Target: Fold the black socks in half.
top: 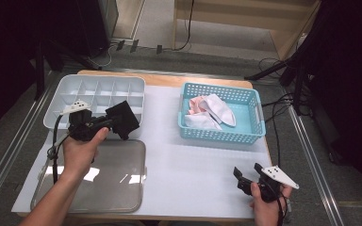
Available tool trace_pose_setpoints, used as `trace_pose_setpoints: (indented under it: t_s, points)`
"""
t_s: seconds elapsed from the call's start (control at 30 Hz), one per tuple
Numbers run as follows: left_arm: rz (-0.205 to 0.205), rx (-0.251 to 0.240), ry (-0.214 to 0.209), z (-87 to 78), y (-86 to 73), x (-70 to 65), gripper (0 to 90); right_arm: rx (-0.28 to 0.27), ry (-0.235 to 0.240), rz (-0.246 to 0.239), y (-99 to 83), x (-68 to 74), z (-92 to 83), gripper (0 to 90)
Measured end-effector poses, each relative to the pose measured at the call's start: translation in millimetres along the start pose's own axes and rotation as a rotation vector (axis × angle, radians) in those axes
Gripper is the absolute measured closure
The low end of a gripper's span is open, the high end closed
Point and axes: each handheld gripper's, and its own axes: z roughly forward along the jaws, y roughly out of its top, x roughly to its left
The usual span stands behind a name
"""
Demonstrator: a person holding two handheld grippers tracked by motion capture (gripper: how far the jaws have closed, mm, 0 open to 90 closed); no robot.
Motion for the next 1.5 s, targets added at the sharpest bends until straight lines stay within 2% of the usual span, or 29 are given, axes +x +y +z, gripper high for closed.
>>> trace_pose_setpoints:
  t_s: [0.07,0.27,0.4,0.47,0.53,0.7,0.97,1.1,1.23,1.37,1.43,1.5]
  points:
    - [0.008,0.001,0.02,4.9,2.2,5.0,74.0,-0.001,-0.001,0.001,-0.2,0.3,0.1,14.6]
    - [-0.031,-0.004,0.053,22.7,5.2,16.8,74.0,-0.001,0.006,0.006,-0.7,1.3,0.1,14.6]
    - [-0.039,-0.013,0.079,34.7,5.7,21.0,73.9,0.001,0.01,0.005,-1.1,1.5,0.4,14.6]
    - [-0.039,-0.025,0.111,41.3,4.7,23.6,73.9,-0.001,0.012,0.005,-1.2,1.5,0.3,14.6]
    - [-0.011,-0.033,0.166,46.9,3.2,22.9,73.9,-0.002,0.015,0.003,-1.3,1.3,0.4,14.7]
    - [0.046,-0.025,0.24,55.2,-0.9,18.8,73.8,0.0,0.019,0.005,-1.5,1.3,0.2,14.7]
    - [0.091,0.046,0.245,68.9,-13.9,11.1,73.7,0.001,0.02,0.003,-1.6,1.5,0.5,14.8]
    - [0.066,0.082,0.202,71.9,-13.3,11.5,73.6,0.002,0.022,0.001,-1.7,2.4,0.8,14.8]
    - [0.042,0.164,0.154,77.0,-12.2,15.4,72.9,0.002,0.021,0.001,-1.5,2.7,1.3,14.8]
    - [-0.014,0.178,0.125,76.3,-10.0,21.1,67.4,0.004,0.021,0.004,-1.6,3.2,1.1,14.8]
    - [-0.026,0.169,0.123,73.3,-7.4,21.6,58.0,0.003,0.021,0.004,-1.7,3.1,0.9,14.8]
    - [-0.047,0.131,0.127,68.4,-3.3,22.6,49.5,0.002,0.022,0.004,-1.7,2.8,1.1,14.8]
